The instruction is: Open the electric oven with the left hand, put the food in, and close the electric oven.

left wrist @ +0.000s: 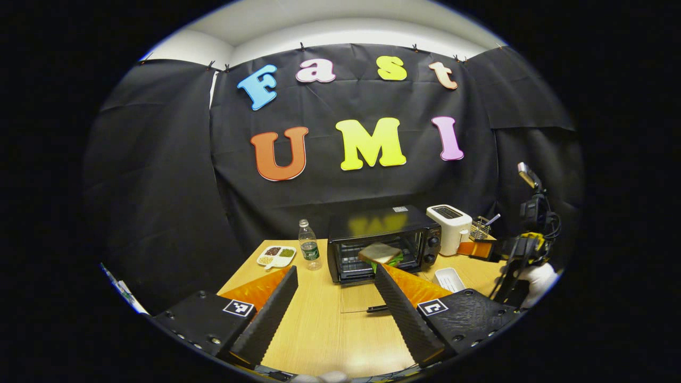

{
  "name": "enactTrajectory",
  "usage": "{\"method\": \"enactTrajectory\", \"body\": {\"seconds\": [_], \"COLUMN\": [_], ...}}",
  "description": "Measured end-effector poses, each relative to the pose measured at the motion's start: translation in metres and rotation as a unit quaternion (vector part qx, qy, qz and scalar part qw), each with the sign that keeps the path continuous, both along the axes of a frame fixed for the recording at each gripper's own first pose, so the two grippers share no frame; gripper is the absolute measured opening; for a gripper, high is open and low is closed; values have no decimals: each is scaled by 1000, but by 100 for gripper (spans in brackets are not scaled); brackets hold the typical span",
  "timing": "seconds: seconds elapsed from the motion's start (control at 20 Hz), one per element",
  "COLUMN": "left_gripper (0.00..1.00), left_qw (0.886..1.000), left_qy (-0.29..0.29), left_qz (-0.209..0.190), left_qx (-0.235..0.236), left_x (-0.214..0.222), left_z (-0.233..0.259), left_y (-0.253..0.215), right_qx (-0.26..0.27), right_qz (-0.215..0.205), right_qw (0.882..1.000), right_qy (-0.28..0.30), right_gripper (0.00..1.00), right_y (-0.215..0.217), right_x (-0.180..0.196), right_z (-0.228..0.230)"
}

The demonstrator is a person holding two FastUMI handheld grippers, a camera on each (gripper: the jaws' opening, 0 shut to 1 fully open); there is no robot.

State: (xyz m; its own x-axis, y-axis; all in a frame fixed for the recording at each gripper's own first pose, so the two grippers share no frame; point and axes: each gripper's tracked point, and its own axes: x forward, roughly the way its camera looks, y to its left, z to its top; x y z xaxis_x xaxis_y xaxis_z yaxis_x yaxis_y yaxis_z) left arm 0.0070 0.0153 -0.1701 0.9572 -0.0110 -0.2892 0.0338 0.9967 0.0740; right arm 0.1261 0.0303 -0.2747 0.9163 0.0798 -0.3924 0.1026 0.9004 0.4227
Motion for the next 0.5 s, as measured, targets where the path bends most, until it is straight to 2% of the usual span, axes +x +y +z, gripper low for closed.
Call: {"method": "enactTrajectory", "body": {"seconds": [0.05,0.15,0.2,0.25,0.3,0.35,0.4,0.5], "left_gripper": [96,96,96,96,96,96,96,96], "left_qw": [1000,1000,999,998,997,996,995,990], "left_qy": [8,25,41,56,68,83,99,134], "left_qz": [0,-4,-4,-1,-3,-1,0,-1], "left_qx": [-3,-14,-21,-24,-25,-24,-22,-31], "left_x": [3,9,11,12,14,15,16,17], "left_z": [-12,-43,-61,-80,-97,-117,-137,-177], "left_y": [-8,-26,-35,-43,-51,-58,-65,-81], "right_qx": [-18,-49,-64,-78,-94,-108,-116,-123], "right_qz": [1,10,16,20,25,26,28,34], "right_qw": [1000,999,998,997,995,994,993,992], "right_qy": [-5,-9,-9,-7,-10,-10,-14,-17], "right_gripper": [100,100,89,100,100,89,100,100], "right_y": [-14,-36,-45,-54,-63,-73,-81,-95], "right_x": [-8,-25,-34,-42,-50,-56,-61,-67], "right_z": [6,15,19,22,25,29,35,43]}}
